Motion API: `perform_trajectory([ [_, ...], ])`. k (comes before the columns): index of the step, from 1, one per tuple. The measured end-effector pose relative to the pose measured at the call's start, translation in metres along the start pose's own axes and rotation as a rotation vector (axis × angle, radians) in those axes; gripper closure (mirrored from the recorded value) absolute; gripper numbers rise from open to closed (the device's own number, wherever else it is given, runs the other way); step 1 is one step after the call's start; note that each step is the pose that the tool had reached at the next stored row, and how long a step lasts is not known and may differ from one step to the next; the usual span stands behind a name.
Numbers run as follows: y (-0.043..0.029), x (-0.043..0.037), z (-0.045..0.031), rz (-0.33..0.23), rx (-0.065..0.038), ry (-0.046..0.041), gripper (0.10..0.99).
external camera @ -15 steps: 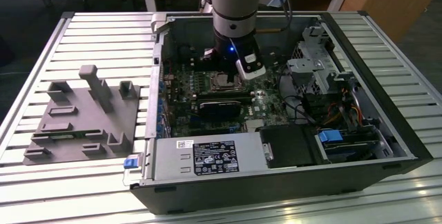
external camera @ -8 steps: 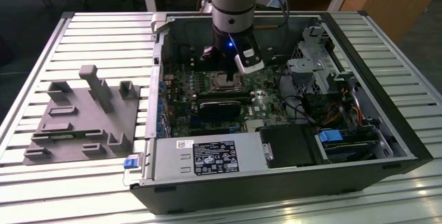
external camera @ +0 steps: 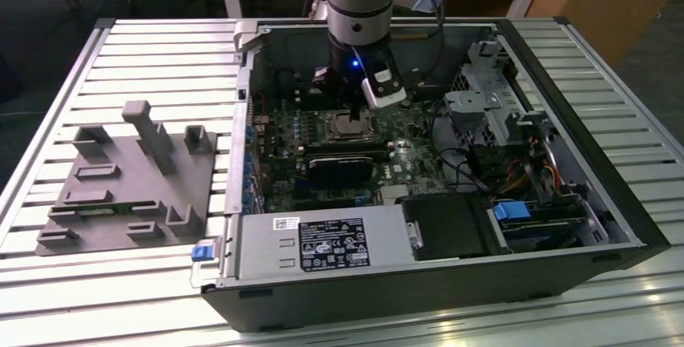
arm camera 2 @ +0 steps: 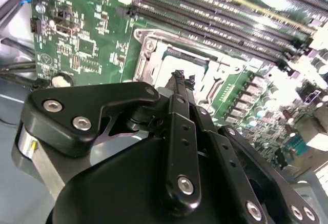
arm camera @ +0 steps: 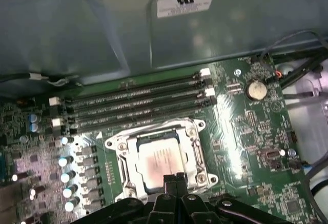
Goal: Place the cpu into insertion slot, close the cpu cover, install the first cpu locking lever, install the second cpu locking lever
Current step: 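Install the second cpu locking lever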
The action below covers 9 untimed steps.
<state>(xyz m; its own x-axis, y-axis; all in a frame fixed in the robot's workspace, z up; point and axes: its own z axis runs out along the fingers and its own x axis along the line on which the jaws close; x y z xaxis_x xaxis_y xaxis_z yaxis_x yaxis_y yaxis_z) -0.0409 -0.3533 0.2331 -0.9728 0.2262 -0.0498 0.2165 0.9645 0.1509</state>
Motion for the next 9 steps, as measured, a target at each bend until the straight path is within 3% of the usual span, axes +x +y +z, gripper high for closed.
perform_trajectory([
  [4, 0.0047, 0.0011, 0.0008, 0.0, 0.0, 0.0, 0.984],
  [9, 0.0049, 0.0011, 0.0008, 0.0, 0.0, -0.0001, 0.984],
])
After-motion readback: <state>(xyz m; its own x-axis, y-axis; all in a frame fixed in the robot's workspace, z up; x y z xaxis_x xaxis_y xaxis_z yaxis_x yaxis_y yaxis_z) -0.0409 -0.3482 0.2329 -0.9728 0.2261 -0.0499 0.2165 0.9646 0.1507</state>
